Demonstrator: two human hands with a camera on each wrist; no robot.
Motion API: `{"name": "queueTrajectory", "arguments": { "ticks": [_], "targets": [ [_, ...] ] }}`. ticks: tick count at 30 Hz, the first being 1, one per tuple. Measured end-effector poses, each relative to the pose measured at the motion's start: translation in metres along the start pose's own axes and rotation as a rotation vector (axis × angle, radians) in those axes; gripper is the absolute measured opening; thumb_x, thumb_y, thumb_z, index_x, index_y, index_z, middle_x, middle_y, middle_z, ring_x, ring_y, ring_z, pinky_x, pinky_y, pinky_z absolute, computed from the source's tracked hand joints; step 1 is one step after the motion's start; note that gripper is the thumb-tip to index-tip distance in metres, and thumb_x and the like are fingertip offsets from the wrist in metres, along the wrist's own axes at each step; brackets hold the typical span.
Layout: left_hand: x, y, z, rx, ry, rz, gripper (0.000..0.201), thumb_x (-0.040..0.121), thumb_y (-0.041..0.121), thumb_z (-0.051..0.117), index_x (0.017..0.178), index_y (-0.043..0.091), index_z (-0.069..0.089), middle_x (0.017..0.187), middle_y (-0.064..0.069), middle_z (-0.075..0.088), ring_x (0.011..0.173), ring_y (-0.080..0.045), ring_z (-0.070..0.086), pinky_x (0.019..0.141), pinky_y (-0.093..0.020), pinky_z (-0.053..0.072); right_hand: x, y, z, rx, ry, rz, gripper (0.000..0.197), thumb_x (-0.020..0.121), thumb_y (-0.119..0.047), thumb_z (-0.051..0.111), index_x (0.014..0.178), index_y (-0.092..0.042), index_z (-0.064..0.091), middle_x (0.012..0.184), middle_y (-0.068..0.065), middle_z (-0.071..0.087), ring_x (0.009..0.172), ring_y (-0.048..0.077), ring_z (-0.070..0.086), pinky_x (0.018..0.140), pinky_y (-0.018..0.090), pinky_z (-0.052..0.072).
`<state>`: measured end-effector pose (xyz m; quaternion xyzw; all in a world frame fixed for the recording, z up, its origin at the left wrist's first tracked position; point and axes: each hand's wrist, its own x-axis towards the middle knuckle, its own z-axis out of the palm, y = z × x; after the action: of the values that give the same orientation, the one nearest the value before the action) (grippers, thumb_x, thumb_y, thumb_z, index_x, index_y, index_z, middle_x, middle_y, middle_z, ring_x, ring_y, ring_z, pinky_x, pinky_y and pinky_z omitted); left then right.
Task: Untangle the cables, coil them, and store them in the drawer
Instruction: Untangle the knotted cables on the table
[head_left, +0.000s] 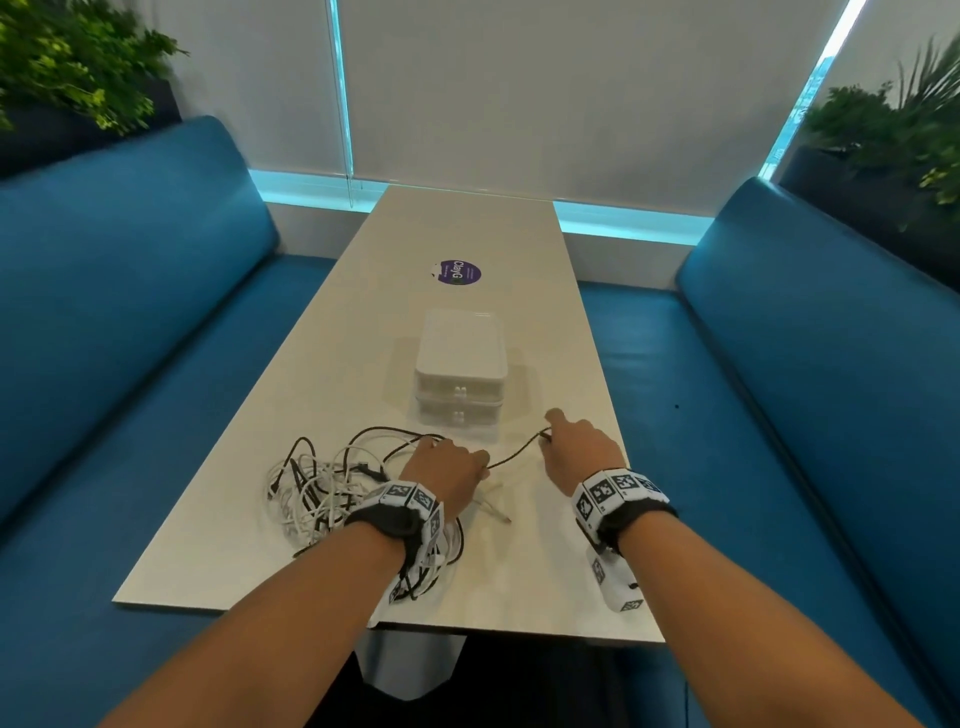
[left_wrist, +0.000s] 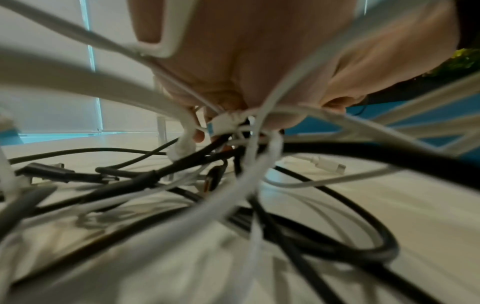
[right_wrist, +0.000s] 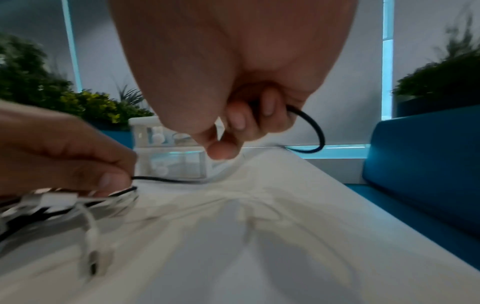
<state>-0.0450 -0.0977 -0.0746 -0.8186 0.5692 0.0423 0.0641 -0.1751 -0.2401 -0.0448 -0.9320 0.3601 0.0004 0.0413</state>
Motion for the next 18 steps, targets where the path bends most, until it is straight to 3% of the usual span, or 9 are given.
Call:
{"name": "queueTrajectory", "arguments": {
  "ticks": [2,3,7,10,12,14,18],
  "targets": [
    [0.0,0.003,0.001,0.009,0.0,0.011,0.023,0.107,0.031,0.033,0.106,0.019,0.053,0.094,-0.005,0.068,0.099,-0.031,0.057,0.093,-0.046,0.033,-0.005,-0.014,0.005,0.002,-0.012,-0.098,0.046,0.101,-0.034,0.042,0.145,-0.029,0.03,0.098,0.01,0.064,0.084,0.031,0.064,0.067,0.036,0.048],
    [0.0,0.003,0.0,0.016,0.005,0.022,0.02,0.107,0.029,0.036,0.108,0.02,0.054,0.095,-0.005,0.068,0.099,-0.031,0.058,0.093,-0.046,0.034,-0.007,-0.021,0.008,-0.002,-0.026,-0.139,0.046,0.101,-0.033,0.043,0.145,-0.033,0.031,0.099,0.01,0.065,0.085,0.031,0.064,0.068,0.036,0.049],
    [0.002,-0.002,-0.007,0.031,-0.029,0.034,0.029,0.1,0.014,0.04,0.128,0.02,0.049,0.109,-0.007,0.064,0.108,-0.031,0.056,0.097,-0.046,0.037,-0.002,-0.041,0.017,0.128,-0.137,-0.182,0.023,0.095,-0.029,0.044,0.109,-0.028,0.062,0.102,0.005,0.069,0.094,0.03,0.065,0.081,0.041,0.055],
    [0.001,-0.006,-0.007,0.011,-0.032,0.016,0.026,0.099,0.012,0.041,0.125,0.014,0.047,0.116,-0.009,0.061,0.11,-0.033,0.054,0.096,-0.047,0.038,0.002,-0.046,0.018,0.159,-0.183,-0.214,0.017,0.096,-0.027,0.045,0.092,-0.027,0.062,0.095,0.004,0.07,0.088,0.029,0.064,0.079,0.04,0.053],
    [-0.002,-0.008,-0.003,-0.009,-0.017,-0.003,0.02,0.104,0.022,0.038,0.119,0.013,0.048,0.117,-0.01,0.061,0.111,-0.033,0.054,0.095,-0.046,0.038,0.001,-0.043,0.015,0.159,-0.176,-0.199,0.016,0.095,-0.027,0.046,0.085,-0.031,0.058,0.09,0.001,0.069,0.083,0.028,0.064,0.078,0.04,0.054],
    [-0.005,-0.012,-0.002,0.005,-0.036,-0.003,0.024,0.107,0.031,0.034,0.117,0.015,0.05,0.117,-0.009,0.061,0.112,-0.033,0.054,0.096,-0.048,0.037,0.0,-0.033,0.012,0.152,-0.16,-0.146,0.016,0.096,-0.027,0.047,0.089,-0.032,0.06,0.09,0.001,0.067,0.082,0.028,0.063,0.077,0.039,0.054],
    [-0.007,-0.013,-0.007,0.051,-0.146,0.003,0.022,0.103,0.024,0.041,0.12,0.017,0.052,0.115,-0.007,0.06,0.113,-0.031,0.053,0.101,-0.05,0.03,-0.005,-0.003,0.01,0.046,-0.102,0.015,0.023,0.1,-0.023,0.04,0.107,-0.025,0.062,0.097,0.005,0.064,0.083,0.029,0.063,0.074,0.035,0.053]
  ]
}}
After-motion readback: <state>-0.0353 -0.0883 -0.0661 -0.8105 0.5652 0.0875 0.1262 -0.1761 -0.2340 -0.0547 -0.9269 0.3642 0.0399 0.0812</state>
